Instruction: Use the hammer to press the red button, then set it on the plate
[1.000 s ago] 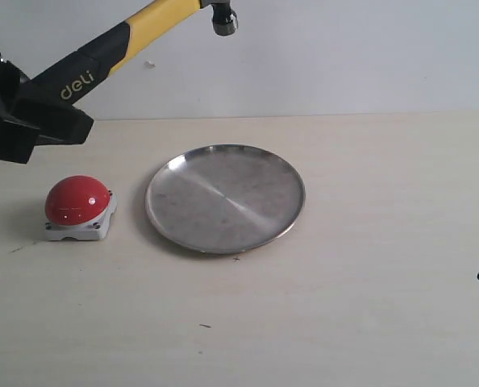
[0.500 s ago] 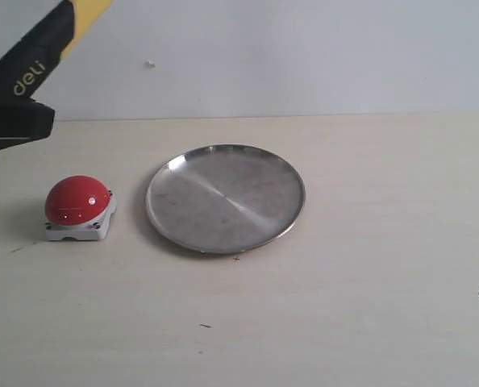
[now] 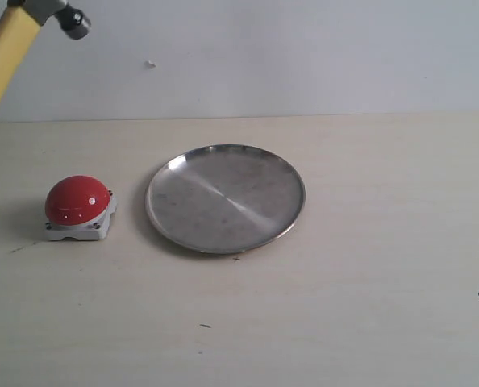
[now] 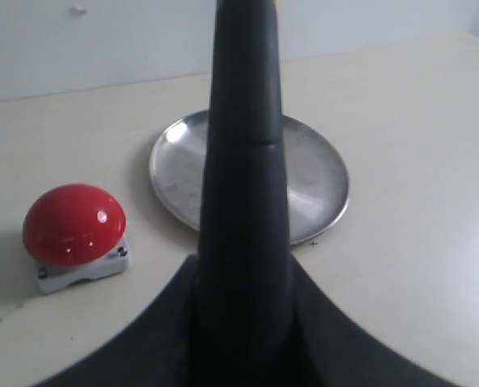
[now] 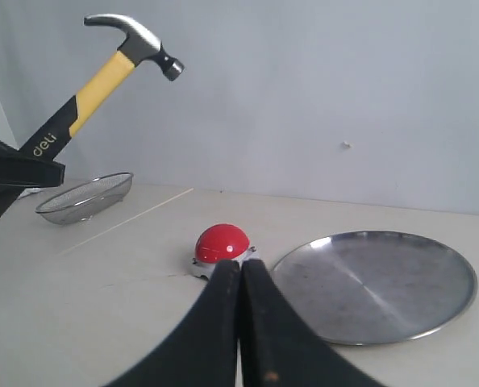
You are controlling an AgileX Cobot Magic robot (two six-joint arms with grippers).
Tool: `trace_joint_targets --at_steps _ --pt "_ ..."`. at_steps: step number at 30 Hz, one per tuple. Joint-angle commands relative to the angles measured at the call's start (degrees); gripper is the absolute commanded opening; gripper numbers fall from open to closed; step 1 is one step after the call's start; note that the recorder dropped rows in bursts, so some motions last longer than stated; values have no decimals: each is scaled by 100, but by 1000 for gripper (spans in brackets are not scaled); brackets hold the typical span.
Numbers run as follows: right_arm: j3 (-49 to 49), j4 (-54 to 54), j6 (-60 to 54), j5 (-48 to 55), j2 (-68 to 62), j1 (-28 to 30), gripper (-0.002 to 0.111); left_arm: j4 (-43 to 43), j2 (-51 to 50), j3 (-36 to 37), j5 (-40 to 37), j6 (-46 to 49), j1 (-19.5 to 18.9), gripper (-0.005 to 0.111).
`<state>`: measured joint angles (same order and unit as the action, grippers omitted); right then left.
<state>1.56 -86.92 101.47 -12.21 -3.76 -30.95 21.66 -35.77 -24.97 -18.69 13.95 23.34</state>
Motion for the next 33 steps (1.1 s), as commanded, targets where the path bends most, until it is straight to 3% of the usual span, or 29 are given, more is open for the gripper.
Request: trace_joint_targets --at_steps 1,9,21,28,33 --pt "-3 -35 -54 -17 40 29 0 82 250 355 698 -609 -323 0" --pt "-3 -35 -54 -28 40 29 0 22 364 1117 1035 -734 -564 0" --pt "-3 -35 -54 -28 40 29 0 150 364 1061 1008 -734 -564 0" --pt "-3 -35 -54 -28 40 29 0 138 364 447 209 -668 -564 0" --pt "-3 -35 -54 -28 40 29 0 -515 364 296 274 -1093 -564 0"
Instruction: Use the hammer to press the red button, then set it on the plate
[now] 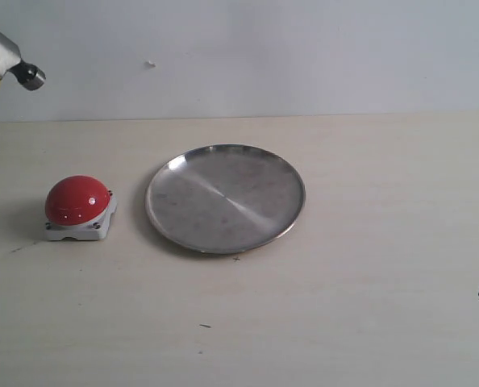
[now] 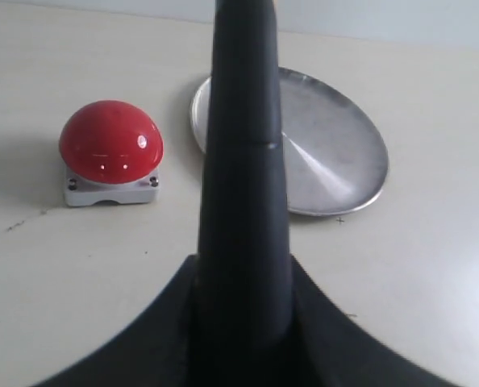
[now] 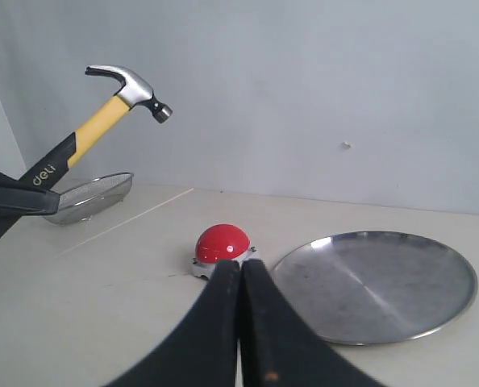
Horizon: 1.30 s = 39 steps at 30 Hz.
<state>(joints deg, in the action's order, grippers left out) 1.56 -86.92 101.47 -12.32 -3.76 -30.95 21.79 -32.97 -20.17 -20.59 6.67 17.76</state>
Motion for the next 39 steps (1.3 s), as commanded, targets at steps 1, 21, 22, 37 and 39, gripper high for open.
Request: trace_joint_targets --at_steps 1,21,22,37,39 --pt "-3 -35 -54 -16 40 29 0 -804 83 -193 504 -631 -6 0" --pt "-3 -35 -54 -19 40 29 0 -3795 -479 -1220 -1271 -3109 82 0" --pt "-3 -35 -54 -19 40 29 0 -3564 -621 -1409 -1504 -2767 82 0" --pt "-3 -35 -54 -19 40 29 0 -2606 -2162 -2303 -1686 -2143 82 0" --pt "-3 -35 -54 -23 40 29 0 -2606 -2288 -2303 -1655 -2231 82 0"
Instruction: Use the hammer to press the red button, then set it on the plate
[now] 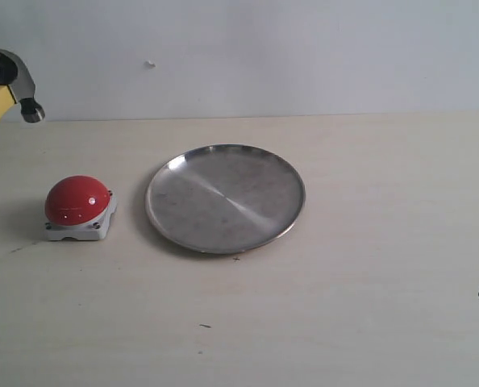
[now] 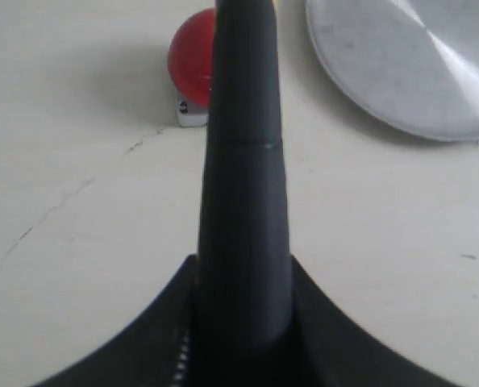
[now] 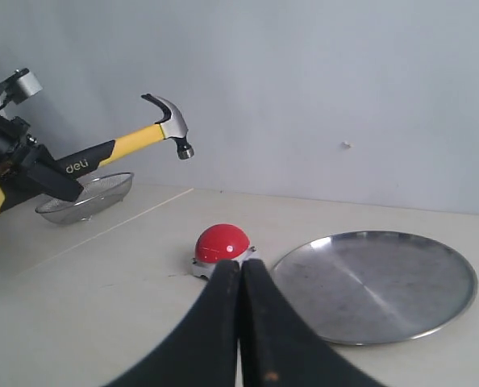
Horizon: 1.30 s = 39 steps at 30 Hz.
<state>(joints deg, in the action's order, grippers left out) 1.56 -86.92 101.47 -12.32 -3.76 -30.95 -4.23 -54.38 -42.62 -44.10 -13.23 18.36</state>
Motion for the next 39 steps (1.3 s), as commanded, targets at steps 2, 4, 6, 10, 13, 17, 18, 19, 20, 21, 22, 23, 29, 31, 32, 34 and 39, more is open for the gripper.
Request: trace_joint_targets --at_steps 2,4,6,10,13,17,18,19,20,21,22,23,29,31,32,34,39 --pt "-3 -35 -54 -23 40 29 0 19 -284 -48 630 -238 21 0" --pt "-3 -35 -54 -23 40 29 0 30 -364 31 699 -238 21 0" --pt "-3 -35 -54 -23 40 29 0 30 -364 234 1063 -390 21 0" --pt "-3 -35 -54 -23 40 29 0 39 -449 481 1319 -488 11 0" --pt "-3 -35 -54 -23 40 29 0 39 -663 489 1183 -477 11 0" --pt "-3 -35 -54 -23 40 29 0 27 -937 489 1196 -477 11 0" --pt "-3 -35 -54 -23 40 29 0 27 -987 489 1251 -477 11 0" --pt "-3 -35 -54 -23 40 29 0 27 -1034 489 1330 -477 11 0" --pt "-3 -35 -54 -23 40 29 0 27 -1072 489 1391 -490 11 0" --pt "-3 -35 -54 -23 40 29 0 27 -1166 489 1431 -490 11 0" --pt "-3 -35 -54 -23 40 29 0 2 -1202 489 1431 -490 11 0" --pt "-3 -35 -54 -23 40 29 0 1 -1297 489 1472 -490 3 0" --pt "-3 -35 -54 -23 40 29 0 -23 -1417 489 1760 -479 3 0" --pt "-3 -35 -54 -23 40 29 0 -23 -1417 489 1760 -479 3 0" --pt "-3 -35 -54 -23 40 29 0 -70 -1426 489 1736 -479 3 0" --pt "-3 -35 -54 -23 40 29 0 -112 -1426 489 1706 -479 3 0" --pt "-3 -35 -54 -23 40 29 0 -111 -1426 489 1759 -479 3 0"
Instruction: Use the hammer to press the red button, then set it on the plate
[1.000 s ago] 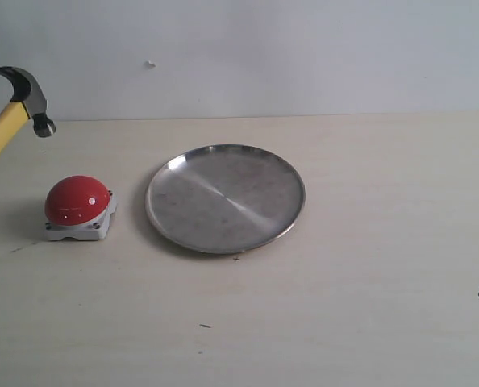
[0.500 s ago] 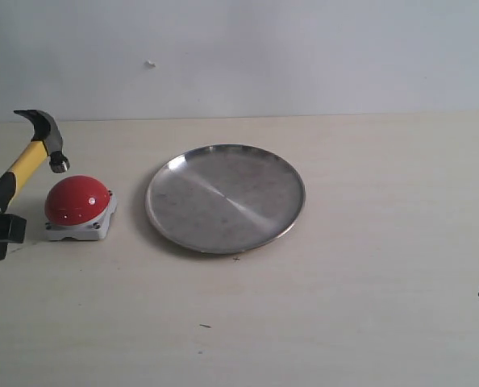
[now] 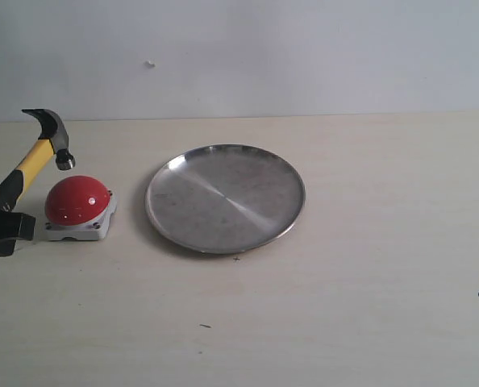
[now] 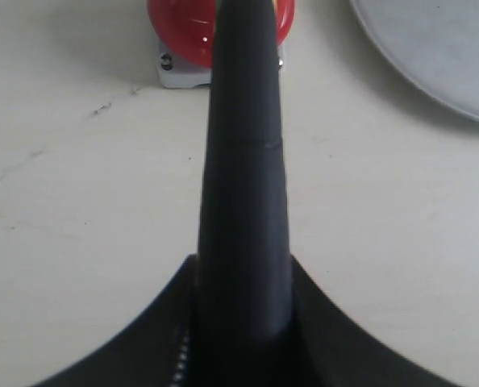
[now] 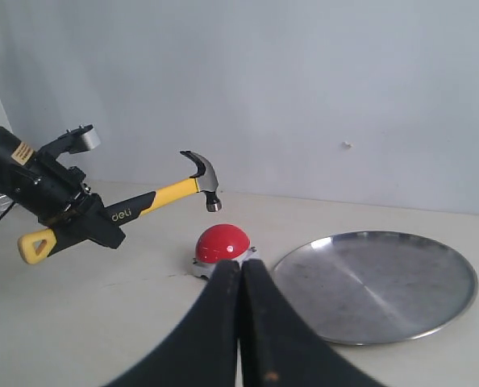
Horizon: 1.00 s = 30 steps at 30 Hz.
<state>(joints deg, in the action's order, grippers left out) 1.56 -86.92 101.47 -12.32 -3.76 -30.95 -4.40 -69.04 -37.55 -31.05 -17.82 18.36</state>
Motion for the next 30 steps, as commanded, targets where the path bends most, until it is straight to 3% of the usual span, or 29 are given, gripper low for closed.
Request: trace_joint_targets --at_steps 1,30 --pt "-3 -35 -54 -23 40 29 0 -94 40 -18 464 -21 3 0" --pt "-3 -35 -54 -23 40 29 0 -213 40 474 1351 -21 3 0"
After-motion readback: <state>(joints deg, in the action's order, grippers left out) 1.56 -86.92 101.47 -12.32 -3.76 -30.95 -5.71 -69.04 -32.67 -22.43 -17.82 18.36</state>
